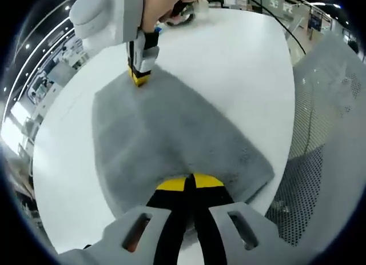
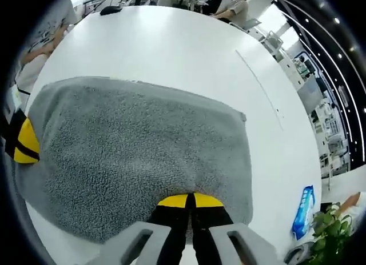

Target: Open the folded towel by lifting each exposed corner and separating the folded layers until the towel lies flat within the target outline without major curled edges

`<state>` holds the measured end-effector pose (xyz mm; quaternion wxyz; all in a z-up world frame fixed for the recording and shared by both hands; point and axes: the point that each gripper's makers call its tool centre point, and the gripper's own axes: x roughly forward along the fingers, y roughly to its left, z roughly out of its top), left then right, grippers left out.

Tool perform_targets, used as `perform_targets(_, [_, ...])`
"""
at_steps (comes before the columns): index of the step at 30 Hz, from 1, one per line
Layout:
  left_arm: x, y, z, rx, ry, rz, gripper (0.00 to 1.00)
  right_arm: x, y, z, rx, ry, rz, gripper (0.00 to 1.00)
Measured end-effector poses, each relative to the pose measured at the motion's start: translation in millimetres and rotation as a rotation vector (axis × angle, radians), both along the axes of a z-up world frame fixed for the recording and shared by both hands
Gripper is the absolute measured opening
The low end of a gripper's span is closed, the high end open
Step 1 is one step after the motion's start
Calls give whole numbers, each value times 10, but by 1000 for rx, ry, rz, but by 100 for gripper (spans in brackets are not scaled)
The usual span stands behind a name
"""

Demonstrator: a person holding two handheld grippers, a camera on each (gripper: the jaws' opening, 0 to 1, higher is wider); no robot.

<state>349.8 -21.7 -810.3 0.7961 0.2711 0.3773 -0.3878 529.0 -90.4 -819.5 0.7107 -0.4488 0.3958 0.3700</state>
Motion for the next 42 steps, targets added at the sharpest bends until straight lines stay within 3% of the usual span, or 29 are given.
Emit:
perform_targets(7, [-76,-219,2,-52,19,-31,1,90,50,-27,-47,-11,41,0])
perform_targets(12, [-95,-331,1,-35,4,-57,1,94,49,-18,-62,-22,51,0])
perform_targets(18, [-87,-334,5,-40,-10,-47,1,74,55,-11,-82,-45,65,0])
perform_targets(22, [-80,-317,9,-79,-7,1,1,72,58,-6,-141,-92,107,0])
perform_targets(27, [-82,-314,14,-94,-17,1,2,85,54,-26,-194,-141,146,0])
perform_targets(29, [-73,-324,22,-149,-18,8,2,86,54,-15,-193,-147,137,0])
perform_targets(31, [-60,-310,28,-276,78,105,3,77,53,-6,-190,-162,129,0])
perform_targets(32, [-45,-280,21,-362,163,190,3,71,54,0,-188,-169,123,0])
perform_targets(33, [-31,-265,16,-394,194,204,3,66,57,3,-190,-176,118,0])
perform_targets(35, [-32,-252,7,-398,180,166,3,59,59,9,-199,-184,119,0])
perform_targets(37, [-55,-280,25,-349,118,99,3,63,54,19,-194,-187,109,0])
perform_targets(40, [-73,-285,66,-354,140,95,5,66,47,30,-134,-165,59,0])
perform_targets(41, [-95,-277,110,-395,178,96,7,65,46,46,-95,-152,30,0])
perform_targets(42, [-69,-257,158,-439,184,128,7,82,28,77,-18,-146,-50,0])
